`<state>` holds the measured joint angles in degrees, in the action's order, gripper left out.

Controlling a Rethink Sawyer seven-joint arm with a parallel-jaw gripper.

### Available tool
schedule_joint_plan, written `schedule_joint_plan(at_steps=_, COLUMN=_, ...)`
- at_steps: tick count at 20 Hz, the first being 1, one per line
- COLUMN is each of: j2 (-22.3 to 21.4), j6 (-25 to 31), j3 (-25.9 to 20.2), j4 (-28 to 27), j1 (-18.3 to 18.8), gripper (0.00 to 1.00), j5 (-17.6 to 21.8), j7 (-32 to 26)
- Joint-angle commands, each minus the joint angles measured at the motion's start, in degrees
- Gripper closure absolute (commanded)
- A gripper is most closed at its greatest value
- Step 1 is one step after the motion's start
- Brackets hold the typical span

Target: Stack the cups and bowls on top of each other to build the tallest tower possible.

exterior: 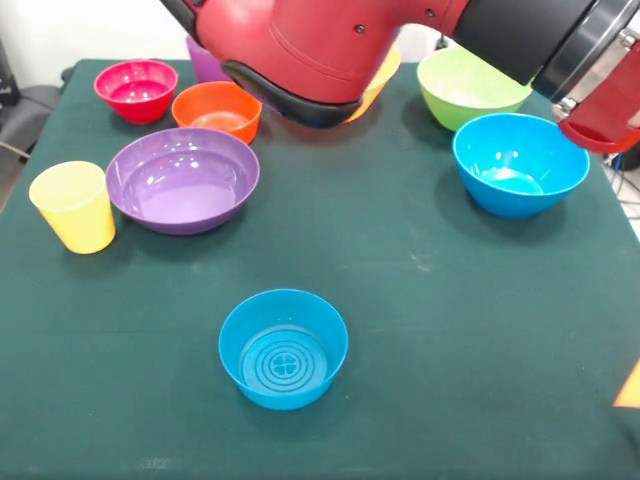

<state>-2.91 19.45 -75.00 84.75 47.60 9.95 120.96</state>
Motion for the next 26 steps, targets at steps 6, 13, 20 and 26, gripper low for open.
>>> schedule_joint_plan(at_steps=6, j2=8.28, j6=3.75, j3=-3.59, j4=1.03, j1=2.18, gripper=1.0, j5=8.43, j7=-17.06)
schedule_joint_plan(at_steps=13, j2=12.02, j6=3.13, j3=-2.46, j4=2.12, j1=5.44, gripper=1.0, j5=14.08, j7=-18.79)
schedule_joint_plan(at_steps=20, j2=10.54, j6=3.26, j3=-0.77, j4=5.53, j1=9.22, gripper=1.0, j5=18.56, j7=-16.01)
schedule_joint_plan(at_steps=26, j2=13.26, j6=3.27, j3=-1.57, j4=6.21, j1=9.84, gripper=1.0, j5=20.59, j7=-16.13)
